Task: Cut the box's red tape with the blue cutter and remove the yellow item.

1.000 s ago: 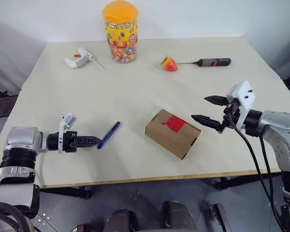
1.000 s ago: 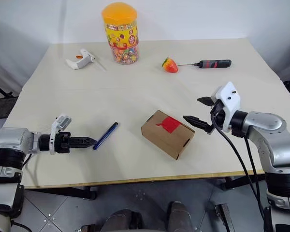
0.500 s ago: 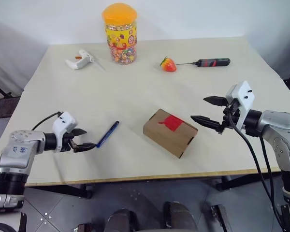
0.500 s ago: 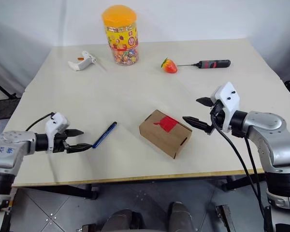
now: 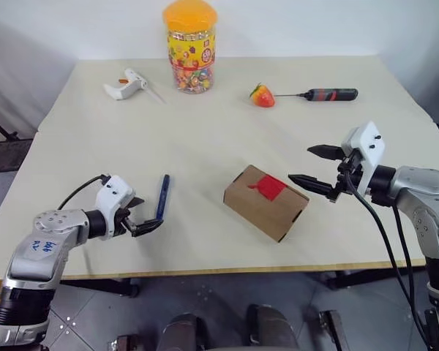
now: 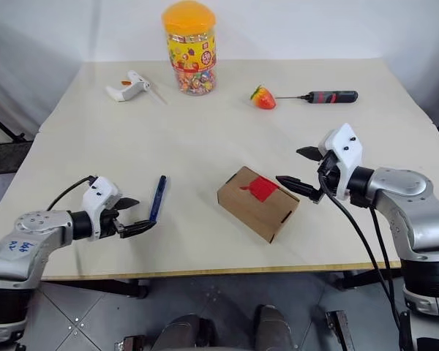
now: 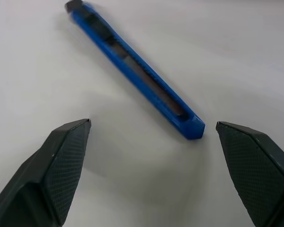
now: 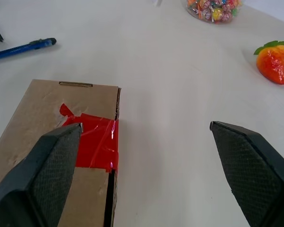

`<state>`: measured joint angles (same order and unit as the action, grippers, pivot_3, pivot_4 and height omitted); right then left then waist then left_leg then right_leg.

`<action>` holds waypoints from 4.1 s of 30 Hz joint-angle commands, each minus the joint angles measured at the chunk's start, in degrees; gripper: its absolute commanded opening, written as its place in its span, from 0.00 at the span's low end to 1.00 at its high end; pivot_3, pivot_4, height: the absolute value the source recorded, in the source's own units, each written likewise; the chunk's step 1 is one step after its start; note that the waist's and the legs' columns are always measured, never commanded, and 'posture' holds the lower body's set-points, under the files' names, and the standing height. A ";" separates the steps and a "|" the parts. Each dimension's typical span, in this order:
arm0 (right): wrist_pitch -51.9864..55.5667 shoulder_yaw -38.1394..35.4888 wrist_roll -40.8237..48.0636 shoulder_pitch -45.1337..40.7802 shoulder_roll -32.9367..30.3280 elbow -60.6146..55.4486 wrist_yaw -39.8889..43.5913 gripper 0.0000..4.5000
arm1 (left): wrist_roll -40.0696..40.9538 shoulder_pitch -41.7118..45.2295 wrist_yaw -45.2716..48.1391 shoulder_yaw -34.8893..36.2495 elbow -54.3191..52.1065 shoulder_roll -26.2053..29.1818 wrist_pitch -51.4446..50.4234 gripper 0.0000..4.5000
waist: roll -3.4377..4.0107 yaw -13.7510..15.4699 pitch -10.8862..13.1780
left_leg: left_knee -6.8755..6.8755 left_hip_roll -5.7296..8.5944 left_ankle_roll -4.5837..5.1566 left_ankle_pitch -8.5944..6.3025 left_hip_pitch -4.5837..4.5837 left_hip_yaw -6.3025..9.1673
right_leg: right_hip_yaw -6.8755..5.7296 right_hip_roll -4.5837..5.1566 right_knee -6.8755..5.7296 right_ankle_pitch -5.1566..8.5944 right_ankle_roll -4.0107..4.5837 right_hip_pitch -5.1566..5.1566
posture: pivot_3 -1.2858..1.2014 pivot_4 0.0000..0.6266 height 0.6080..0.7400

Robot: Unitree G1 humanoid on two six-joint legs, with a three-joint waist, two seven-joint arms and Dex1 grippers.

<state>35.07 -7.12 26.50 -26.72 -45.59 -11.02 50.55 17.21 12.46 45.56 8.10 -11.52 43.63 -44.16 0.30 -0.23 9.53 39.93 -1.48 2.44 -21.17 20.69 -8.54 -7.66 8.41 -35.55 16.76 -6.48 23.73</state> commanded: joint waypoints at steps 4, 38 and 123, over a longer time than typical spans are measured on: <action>-0.88 -1.16 0.49 -0.25 -0.35 -0.62 0.35 1.00 | 4.87 -0.56 -5.56 7.10 -7.43 -2.15 -5.56 1.00 | -0.31 0.06 0.24 | 0.01 -0.02 0.00 0.00 0.03 0.01 | 0.04 0.02 0.01 0.00 0.00 0.00 | 0.52 0.24 1.00; -2.77 2.31 -1.19 -5.37 -0.75 4.98 6.73 1.00 | -4.31 -0.48 -40.37 -2.19 -21.13 -30.89 -40.70 1.00 | -0.33 0.97 0.25 | 0.10 0.06 0.03 0.02 -0.03 0.13 | -0.10 -0.01 0.14 -0.06 -0.10 -0.26 | 0.52 0.24 1.00; 19.15 32.20 2.93 -15.79 3.11 -23.28 3.12 0.56 | -6.33 -0.31 24.01 -13.06 2.21 9.95 31.82 0.19 | -0.26 -0.19 0.38 | 0.10 -0.25 -0.21 -0.18 0.73 -0.35 | 0.01 -0.43 0.03 0.03 0.05 0.81 | 0.52 0.24 1.00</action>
<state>54.29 23.66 31.15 -41.43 -42.62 -33.22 53.43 12.33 12.76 70.57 -4.56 -8.34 53.76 -12.87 0.04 -0.42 9.91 40.03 -1.72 2.24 -21.35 21.42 -8.88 -7.66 7.99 -35.53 16.79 -6.43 24.55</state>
